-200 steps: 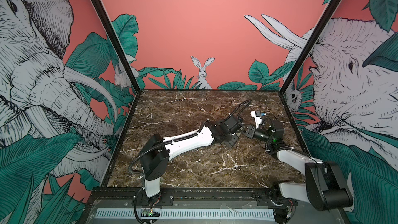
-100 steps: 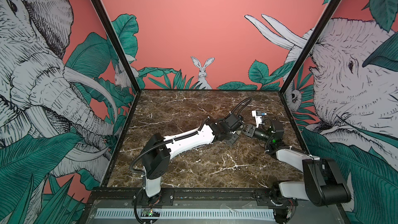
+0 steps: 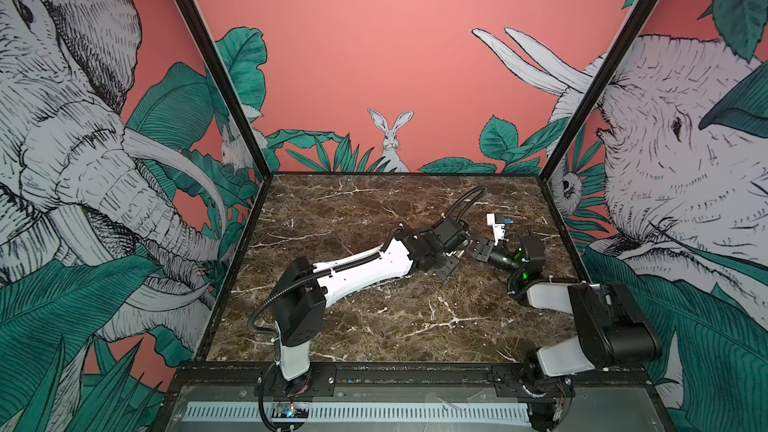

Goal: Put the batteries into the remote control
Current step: 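Lower the battery with the left gripper into the remote's compartment, then open the left gripper and raise it off the inserted battery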

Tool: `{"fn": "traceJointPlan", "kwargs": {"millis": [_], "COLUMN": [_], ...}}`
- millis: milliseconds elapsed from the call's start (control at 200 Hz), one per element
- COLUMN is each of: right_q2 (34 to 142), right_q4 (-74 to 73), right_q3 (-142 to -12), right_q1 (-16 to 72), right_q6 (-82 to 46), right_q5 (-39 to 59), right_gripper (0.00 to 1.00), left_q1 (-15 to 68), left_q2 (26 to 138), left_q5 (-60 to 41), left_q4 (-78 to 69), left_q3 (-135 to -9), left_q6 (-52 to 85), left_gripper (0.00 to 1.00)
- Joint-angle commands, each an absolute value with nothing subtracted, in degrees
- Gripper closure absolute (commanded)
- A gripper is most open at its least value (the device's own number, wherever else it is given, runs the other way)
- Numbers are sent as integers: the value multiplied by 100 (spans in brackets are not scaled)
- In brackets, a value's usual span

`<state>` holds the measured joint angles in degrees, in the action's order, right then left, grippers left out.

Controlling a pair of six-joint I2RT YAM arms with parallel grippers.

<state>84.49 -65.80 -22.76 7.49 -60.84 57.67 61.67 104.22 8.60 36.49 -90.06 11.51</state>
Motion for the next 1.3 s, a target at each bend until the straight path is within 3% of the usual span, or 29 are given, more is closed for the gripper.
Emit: {"fn": "traceJointPlan", "kwargs": {"millis": [0,960,1160,1295], "right_q2": [8127,8264,8298,8310], "right_q4": [-7165,-7280,-7264,-7225], "right_q3": [-2392,-2474,-2487,-2494], "right_q1": [846,840,843,837], "right_q6": [-6317,-6530,-6530,-6530], "right_q5": [6311,6385,6399,6409], "right_gripper": [100,100,100,100], "left_q1": [6143,6144,6143,6143], "left_q2": [10327,10117,10027,9886], "left_q5": [829,902,853,854], "left_q4": [3704,3701,3648,3612], "left_q3": [-9044,-8952,-8882,-8835], "left_q6": [1073,1081,1081,1064], "left_gripper": [96,82,76,65]}}
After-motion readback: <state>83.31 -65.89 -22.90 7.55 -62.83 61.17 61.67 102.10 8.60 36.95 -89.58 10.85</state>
